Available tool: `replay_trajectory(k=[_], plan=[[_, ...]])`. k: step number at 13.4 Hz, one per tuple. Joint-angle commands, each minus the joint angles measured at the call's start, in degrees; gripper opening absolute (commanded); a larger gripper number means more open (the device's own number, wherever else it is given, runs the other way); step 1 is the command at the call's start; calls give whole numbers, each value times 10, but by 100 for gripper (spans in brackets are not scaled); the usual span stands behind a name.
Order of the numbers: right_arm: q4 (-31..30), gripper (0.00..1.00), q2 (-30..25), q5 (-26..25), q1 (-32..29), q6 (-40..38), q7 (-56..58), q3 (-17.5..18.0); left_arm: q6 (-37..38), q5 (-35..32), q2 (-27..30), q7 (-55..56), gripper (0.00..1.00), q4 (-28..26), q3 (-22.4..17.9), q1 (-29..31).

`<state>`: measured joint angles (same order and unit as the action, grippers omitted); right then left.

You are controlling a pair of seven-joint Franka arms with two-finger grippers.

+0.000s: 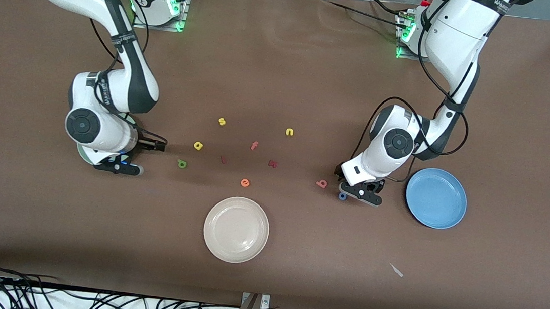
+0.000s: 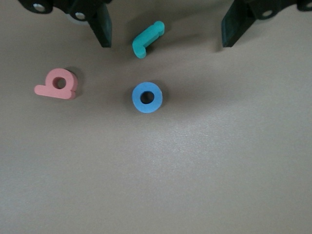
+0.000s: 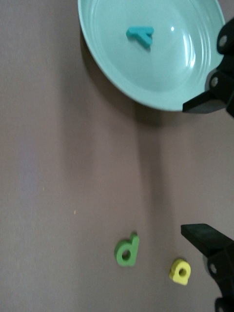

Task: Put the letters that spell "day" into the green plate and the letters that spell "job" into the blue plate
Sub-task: 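Carry the cyan j to the blue plate while the right gripper reaches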

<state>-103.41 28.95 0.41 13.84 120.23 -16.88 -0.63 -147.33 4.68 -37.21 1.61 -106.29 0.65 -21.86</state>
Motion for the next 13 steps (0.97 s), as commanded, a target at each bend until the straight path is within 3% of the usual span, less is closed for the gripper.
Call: replay_trajectory(k=[1,4,9,13], plan=[[8,100,1,0,10,11,-23,5,1,4,-18,-10,95,13,-10,-19],[2,100,3,1,33,58,-67,5,-1,3,-21,-10,86,19,-21,-27],[-26,100,14,1,48,156,-89,5,-1,-10,-20,-11,22,18,-28,-38],[-20,100,30,1,58,178,-95,7,1,-11,-8,-10,0,16,-29,-35]])
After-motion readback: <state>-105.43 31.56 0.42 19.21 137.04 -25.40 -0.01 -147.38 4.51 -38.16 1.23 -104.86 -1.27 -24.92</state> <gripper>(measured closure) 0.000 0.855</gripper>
